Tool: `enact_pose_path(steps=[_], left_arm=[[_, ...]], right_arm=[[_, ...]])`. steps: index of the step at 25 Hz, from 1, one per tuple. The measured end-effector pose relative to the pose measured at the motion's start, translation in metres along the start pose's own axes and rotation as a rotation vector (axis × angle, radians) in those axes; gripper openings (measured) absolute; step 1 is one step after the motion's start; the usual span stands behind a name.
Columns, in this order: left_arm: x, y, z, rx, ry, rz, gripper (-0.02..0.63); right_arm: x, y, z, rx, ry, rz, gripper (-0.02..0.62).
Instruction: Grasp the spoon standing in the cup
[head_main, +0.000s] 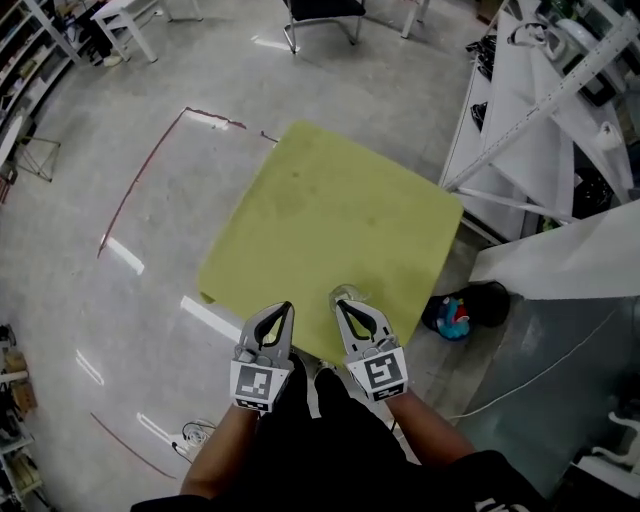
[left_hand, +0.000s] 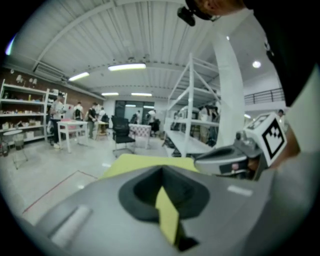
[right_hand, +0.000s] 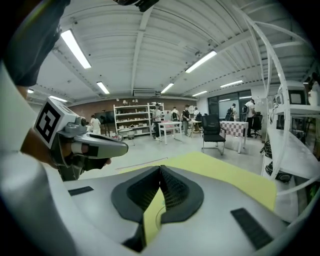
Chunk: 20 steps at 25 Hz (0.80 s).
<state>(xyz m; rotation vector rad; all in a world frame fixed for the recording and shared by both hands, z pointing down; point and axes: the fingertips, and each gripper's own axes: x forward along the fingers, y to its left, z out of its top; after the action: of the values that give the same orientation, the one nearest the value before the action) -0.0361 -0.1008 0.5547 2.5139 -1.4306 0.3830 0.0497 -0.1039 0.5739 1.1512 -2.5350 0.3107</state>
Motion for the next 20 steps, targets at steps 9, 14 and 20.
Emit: enact_pose_path(steps=[9,14,20], left_arm=[[-0.001,0.012,-0.038,-0.11,0.046,0.019,0.006],[-0.003,0.014,-0.048,-0.143,0.059,0.01,0.006],[0.0,0.015,-0.057,-0.166,0.073,-0.004,0.006]], right_arm=[[0.035,0.008,-0.047,-0.064,0.144,0.028,0.117],[0.051,0.006,-0.067,-0.148,0.229,0.007,0.146],[0.06,-0.003,-0.087,-0.154,0.291,-0.002,0.146]])
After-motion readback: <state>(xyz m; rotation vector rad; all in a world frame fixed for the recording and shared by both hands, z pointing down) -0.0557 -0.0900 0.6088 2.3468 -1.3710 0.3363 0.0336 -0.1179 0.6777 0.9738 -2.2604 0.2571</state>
